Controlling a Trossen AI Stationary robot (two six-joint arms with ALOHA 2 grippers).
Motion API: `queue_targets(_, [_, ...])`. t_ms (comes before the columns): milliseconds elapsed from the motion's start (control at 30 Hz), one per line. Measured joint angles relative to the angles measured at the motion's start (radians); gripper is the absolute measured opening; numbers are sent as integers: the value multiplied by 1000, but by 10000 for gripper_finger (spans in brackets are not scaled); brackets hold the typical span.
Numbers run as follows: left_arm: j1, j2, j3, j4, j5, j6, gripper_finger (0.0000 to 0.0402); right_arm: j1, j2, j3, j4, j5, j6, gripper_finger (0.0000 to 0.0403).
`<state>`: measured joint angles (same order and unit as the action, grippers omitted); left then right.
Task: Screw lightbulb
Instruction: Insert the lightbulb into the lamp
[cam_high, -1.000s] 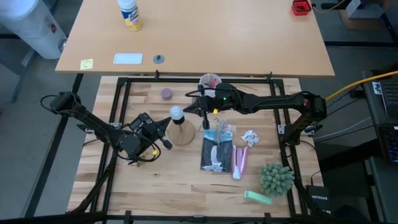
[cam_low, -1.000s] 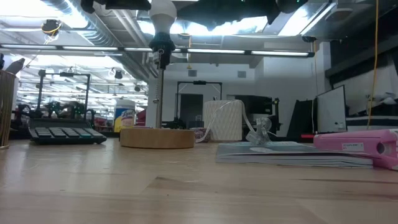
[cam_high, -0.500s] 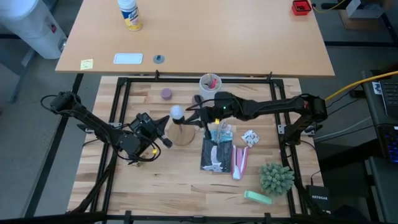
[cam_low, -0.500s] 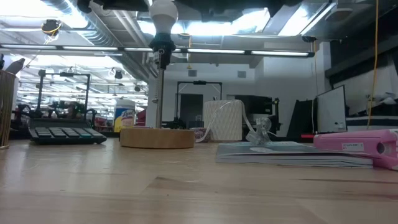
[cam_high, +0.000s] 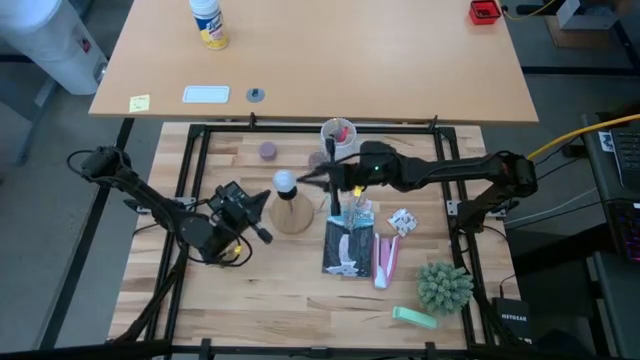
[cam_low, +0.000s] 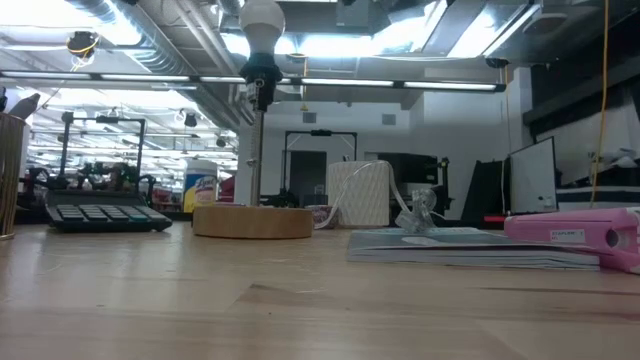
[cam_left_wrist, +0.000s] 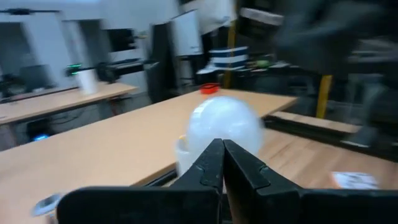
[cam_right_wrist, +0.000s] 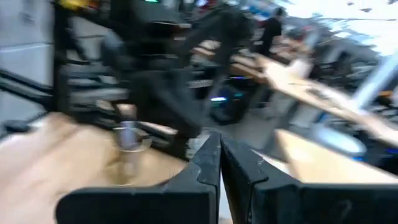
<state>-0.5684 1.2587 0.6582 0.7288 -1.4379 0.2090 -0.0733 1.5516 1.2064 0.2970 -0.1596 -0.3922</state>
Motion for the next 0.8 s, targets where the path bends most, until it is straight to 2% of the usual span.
queue_targets(67, [-3, 0, 0, -4, 66, -14, 1, -20, -2, 0, 14, 29, -14, 17])
queue_targets(200, [9, 0, 0, -13, 157, -27, 1, -78, 12, 0, 21, 13, 7, 17])
queue_targets(433, [51, 0, 0, -22, 159, -28, 1, -124, 52, 0, 25, -73, 80, 17])
queue_targets(800, [75, 1, 0, -120, 157, -125, 1, -123, 95, 1, 42, -127, 102, 17])
